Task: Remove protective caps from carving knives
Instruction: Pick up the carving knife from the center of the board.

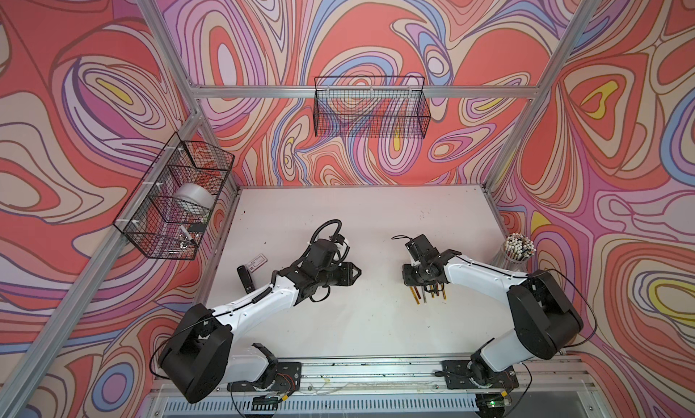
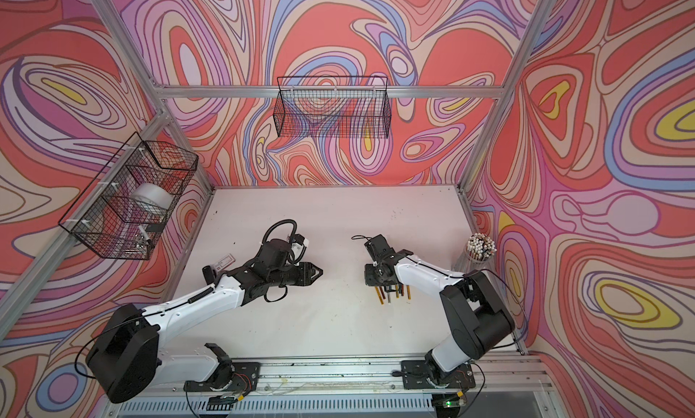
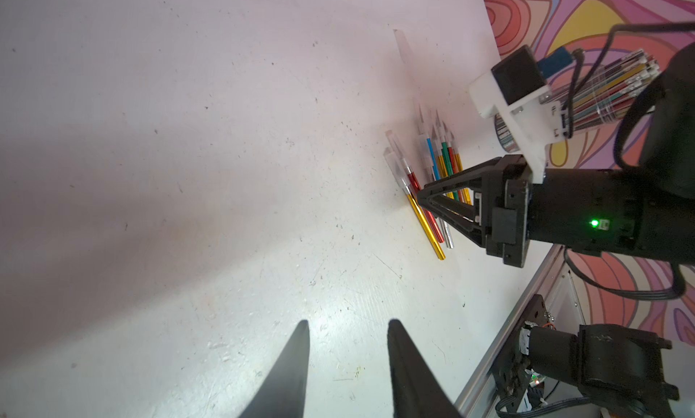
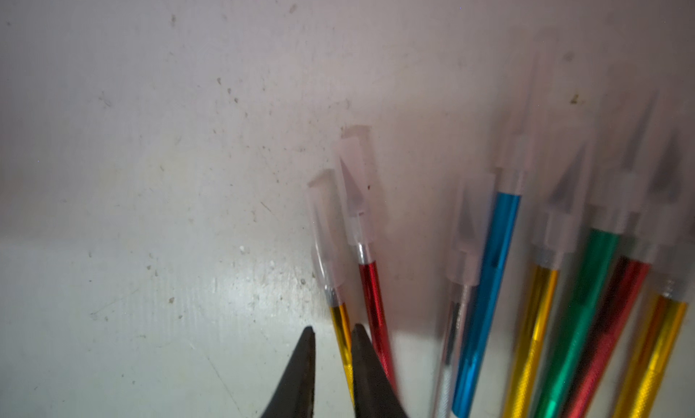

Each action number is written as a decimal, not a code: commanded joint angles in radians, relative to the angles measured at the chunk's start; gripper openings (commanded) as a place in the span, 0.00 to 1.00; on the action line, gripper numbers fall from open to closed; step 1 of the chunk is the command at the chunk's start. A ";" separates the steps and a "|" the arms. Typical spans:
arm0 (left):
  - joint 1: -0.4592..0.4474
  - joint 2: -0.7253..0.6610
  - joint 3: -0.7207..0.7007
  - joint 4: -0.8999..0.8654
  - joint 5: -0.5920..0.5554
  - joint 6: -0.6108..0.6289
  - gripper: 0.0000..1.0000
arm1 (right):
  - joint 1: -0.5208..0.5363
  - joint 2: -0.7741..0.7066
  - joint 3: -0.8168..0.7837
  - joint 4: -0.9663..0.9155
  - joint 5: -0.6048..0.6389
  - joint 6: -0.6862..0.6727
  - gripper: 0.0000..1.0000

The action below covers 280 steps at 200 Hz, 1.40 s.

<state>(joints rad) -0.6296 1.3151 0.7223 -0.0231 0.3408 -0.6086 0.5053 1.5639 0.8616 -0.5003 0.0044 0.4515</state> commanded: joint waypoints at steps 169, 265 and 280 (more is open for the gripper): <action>-0.008 -0.031 -0.037 0.084 0.077 0.015 0.69 | 0.050 0.102 0.014 0.016 0.088 0.010 0.14; -0.008 -0.056 -0.085 0.173 0.167 -0.010 1.00 | 0.055 -0.071 0.043 0.127 -0.081 0.059 0.11; -0.007 -0.051 -0.102 0.228 0.205 -0.029 1.00 | 0.055 -0.094 0.052 0.163 -0.117 0.075 0.11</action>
<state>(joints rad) -0.6353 1.2766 0.6544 0.1089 0.4706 -0.6086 0.5518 1.5181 0.8787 -0.4179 -0.0349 0.4911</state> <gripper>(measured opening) 0.997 0.105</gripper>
